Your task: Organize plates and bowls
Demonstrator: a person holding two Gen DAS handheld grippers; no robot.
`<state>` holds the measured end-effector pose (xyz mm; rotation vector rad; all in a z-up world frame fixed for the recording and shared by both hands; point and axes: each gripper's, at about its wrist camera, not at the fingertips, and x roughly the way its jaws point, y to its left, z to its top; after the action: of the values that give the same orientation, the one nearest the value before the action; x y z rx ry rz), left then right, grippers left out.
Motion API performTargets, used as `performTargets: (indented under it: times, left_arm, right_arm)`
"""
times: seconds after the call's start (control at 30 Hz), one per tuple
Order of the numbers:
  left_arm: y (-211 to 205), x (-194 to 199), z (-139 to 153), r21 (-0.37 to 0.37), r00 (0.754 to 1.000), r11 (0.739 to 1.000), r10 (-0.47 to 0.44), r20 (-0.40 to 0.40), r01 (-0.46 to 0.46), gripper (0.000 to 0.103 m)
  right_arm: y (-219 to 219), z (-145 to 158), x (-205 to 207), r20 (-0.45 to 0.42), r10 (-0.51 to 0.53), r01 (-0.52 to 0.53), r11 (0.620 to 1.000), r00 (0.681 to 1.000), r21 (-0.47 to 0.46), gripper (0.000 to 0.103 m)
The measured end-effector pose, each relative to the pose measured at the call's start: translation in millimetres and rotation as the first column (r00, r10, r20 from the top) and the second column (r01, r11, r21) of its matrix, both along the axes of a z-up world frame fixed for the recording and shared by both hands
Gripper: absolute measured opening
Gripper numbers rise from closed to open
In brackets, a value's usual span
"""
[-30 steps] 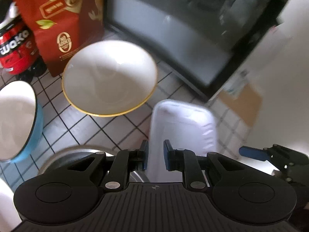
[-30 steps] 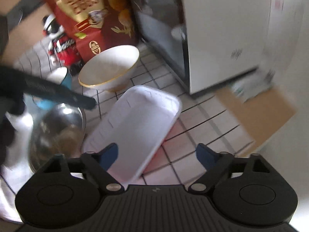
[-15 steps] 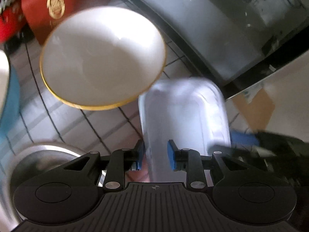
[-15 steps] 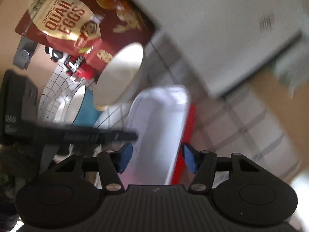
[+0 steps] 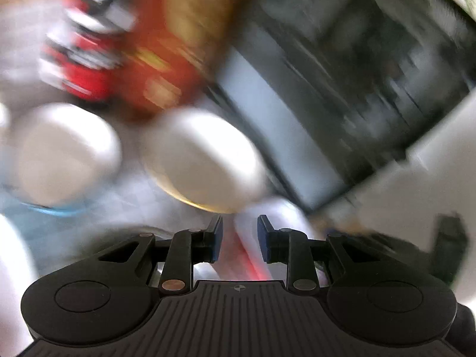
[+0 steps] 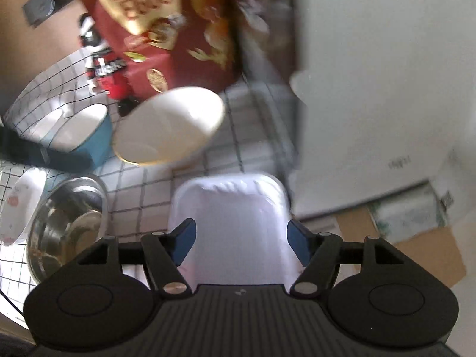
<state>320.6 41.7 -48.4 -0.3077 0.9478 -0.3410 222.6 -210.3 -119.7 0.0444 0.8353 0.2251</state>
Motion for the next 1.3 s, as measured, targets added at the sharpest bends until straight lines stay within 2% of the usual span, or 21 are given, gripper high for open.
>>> performTargets:
  times: [0.07,0.13,0.2,0.27,0.37,0.47,0.6,0.67,0.73,0.83,1.0,1.13,1.2,1.3]
  left_arm:
    - [36,-16,7,0.070,0.994,0.992,0.103,0.025,-0.105,0.029]
    - [67,-30,2,0.108,0.980,0.974,0.201,-0.012,-0.198,0.029]
    - [92,-44,-7,0.117,0.959,0.958,0.272,-0.073,-0.263,0.029]
    - [104,-55,-18,0.106,0.950,0.953,0.295,-0.107,-0.284,0.029]
    - [110,-64,-35,0.078,0.940,0.952,0.305,-0.151,-0.297,0.029]
    - [102,-67,-52,0.086,0.934,0.949,0.313,-0.174,-0.303,0.029]
    - [94,-72,-73,0.071,0.926,0.949,0.315,-0.209,-0.307,0.029]
    - [90,-72,-82,0.048,0.926,0.951,0.309,-0.217,-0.306,0.032]
    - [89,-72,-86,0.039,0.927,0.950,0.312,-0.207,-0.310,0.031]
    - [94,-72,-92,0.012,0.925,0.951,0.305,-0.228,-0.310,0.030]
    - [102,-82,-93,-0.001,0.917,0.958,0.275,-0.290,-0.287,0.024]
    - [117,-101,-93,-0.012,0.894,0.955,0.274,-0.354,-0.297,0.024]
    - [126,-112,-88,-0.010,0.893,0.954,0.277,-0.354,-0.300,0.024]
    - [146,-130,-69,-0.037,0.907,0.950,0.285,-0.309,-0.311,0.024]
  right_arm:
    - [23,8,-1,0.018,0.085,-0.086,0.995,0.996,0.045,0.080]
    - [50,6,9,0.010,0.152,-0.153,0.986,0.988,0.062,0.082]
    - [75,0,20,-0.004,0.169,-0.169,0.985,0.986,0.041,0.082]
    - [96,-4,31,-0.017,0.190,-0.190,0.981,0.982,0.031,0.082]
    - [117,-9,40,-0.030,0.225,-0.224,0.974,0.974,0.027,0.082]
    - [118,-16,40,-0.062,0.236,-0.235,0.972,0.970,0.024,0.082]
    - [121,-30,51,-0.138,0.239,-0.233,0.970,0.961,0.063,0.080]
    - [121,-37,54,-0.175,0.242,-0.227,0.969,0.954,0.099,0.063]
    - [123,-42,56,-0.200,0.236,-0.214,0.969,0.951,0.122,0.057]
    - [125,-44,56,-0.218,0.223,-0.195,0.970,0.950,0.142,0.057]
    - [124,-43,45,-0.265,0.204,-0.158,0.970,0.943,0.183,0.057]
    - [137,-38,25,-0.286,0.213,-0.162,0.968,0.934,0.191,0.057]
    - [146,-31,16,-0.285,0.225,-0.173,0.965,0.932,0.195,0.057]
    - [164,-12,5,-0.255,0.242,-0.194,0.961,0.936,0.198,0.058]
